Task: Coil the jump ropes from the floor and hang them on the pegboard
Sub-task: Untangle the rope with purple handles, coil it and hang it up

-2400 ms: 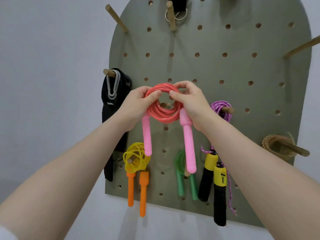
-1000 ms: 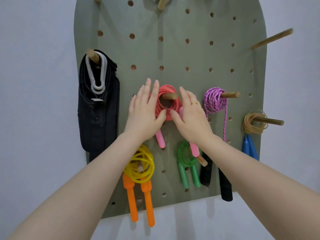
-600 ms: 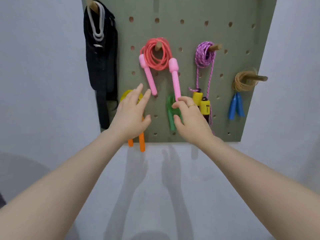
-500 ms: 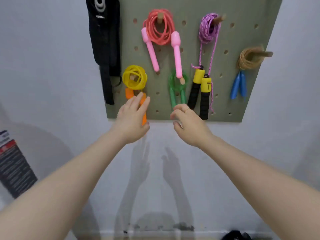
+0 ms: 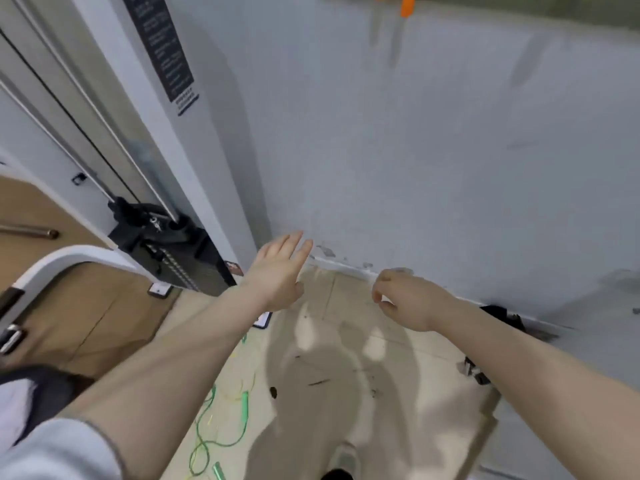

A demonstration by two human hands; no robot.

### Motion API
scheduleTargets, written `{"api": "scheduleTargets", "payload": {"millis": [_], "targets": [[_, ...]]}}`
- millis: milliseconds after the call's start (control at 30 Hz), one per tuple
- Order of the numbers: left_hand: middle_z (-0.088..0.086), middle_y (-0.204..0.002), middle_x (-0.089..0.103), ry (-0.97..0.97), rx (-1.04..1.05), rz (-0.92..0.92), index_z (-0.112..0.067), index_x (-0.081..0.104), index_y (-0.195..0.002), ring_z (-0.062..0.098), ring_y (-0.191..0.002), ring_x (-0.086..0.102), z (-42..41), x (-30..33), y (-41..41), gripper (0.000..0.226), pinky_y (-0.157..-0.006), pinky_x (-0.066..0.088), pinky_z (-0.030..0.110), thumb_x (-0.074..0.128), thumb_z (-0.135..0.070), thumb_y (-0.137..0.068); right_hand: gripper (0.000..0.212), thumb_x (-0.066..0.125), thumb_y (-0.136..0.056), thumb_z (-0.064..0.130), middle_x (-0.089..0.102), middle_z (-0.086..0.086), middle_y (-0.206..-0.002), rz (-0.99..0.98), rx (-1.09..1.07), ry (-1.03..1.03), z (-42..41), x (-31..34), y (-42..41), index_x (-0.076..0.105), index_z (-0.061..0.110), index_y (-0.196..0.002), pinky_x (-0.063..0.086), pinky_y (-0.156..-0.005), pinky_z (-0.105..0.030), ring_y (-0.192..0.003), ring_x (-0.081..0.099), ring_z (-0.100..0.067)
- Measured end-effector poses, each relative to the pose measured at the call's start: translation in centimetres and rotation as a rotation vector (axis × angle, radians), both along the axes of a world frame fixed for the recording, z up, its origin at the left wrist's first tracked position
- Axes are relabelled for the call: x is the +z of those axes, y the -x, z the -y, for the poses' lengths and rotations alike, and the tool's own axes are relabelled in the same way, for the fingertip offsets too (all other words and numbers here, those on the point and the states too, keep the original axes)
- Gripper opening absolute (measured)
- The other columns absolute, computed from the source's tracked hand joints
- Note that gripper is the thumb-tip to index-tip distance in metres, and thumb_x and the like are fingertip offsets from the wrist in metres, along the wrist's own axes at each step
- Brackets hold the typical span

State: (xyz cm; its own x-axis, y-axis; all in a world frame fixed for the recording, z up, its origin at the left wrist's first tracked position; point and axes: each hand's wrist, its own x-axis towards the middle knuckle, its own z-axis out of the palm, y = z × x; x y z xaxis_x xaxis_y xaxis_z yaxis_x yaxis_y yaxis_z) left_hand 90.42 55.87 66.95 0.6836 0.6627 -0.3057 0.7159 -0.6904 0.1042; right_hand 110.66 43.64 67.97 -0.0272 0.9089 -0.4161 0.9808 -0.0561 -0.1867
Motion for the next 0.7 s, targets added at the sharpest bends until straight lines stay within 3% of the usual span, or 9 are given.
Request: {"api": "scheduleTargets", "payload": {"millis": [200, 433, 700], "targets": [[0.005, -0.157, -0.008, 0.183, 0.216, -0.031, -0.02, 0.003, -0.149, 0.024, -0.145, -0.007, 1.9, -5.5, 13.6, 0.072, -0.115, 0.004, 0.034, 0.047, -0.028, -0.092, 0.025, 0.039, -0.095, 0.018, 0.05, -0.009, -0.119, 0.003, 0.055, 0.198, -0.4, -7.0, 8.7, 0.058, 0.01, -0.11, 0.041, -0.085, -0.031, -0.105, 0.053, -0.028], [0.006, -0.157, -0.011, 0.214, 0.356, -0.191, -0.019, 0.0, -0.149, 0.025, -0.145, -0.004, 4.8, -8.3, 30.4, 0.075, -0.115, 0.006, 0.036, 0.046, -0.033, -0.092, 0.026, 0.039, -0.096, 0.017, 0.052, -0.012, -0.113, -0.092, 0.179, 0.358, -2.4, -13.1, 23.8, 0.058, 0.005, -0.11, 0.043, -0.09, -0.035, -0.104, 0.054, -0.03], [0.007, -0.157, 0.006, 0.259, 0.659, 0.047, -0.017, 0.014, -0.149, 0.026, -0.143, 0.011, 8.9, -12.1, 35.4, 0.066, -0.114, 0.017, 0.037, 0.048, -0.026, -0.092, 0.032, 0.033, -0.099, 0.02, 0.048, -0.013, -0.123, -0.011, 0.408, 0.478, -2.1, -16.9, 30.9, 0.053, 0.006, -0.119, 0.043, -0.089, -0.033, -0.108, 0.053, -0.028]]}}
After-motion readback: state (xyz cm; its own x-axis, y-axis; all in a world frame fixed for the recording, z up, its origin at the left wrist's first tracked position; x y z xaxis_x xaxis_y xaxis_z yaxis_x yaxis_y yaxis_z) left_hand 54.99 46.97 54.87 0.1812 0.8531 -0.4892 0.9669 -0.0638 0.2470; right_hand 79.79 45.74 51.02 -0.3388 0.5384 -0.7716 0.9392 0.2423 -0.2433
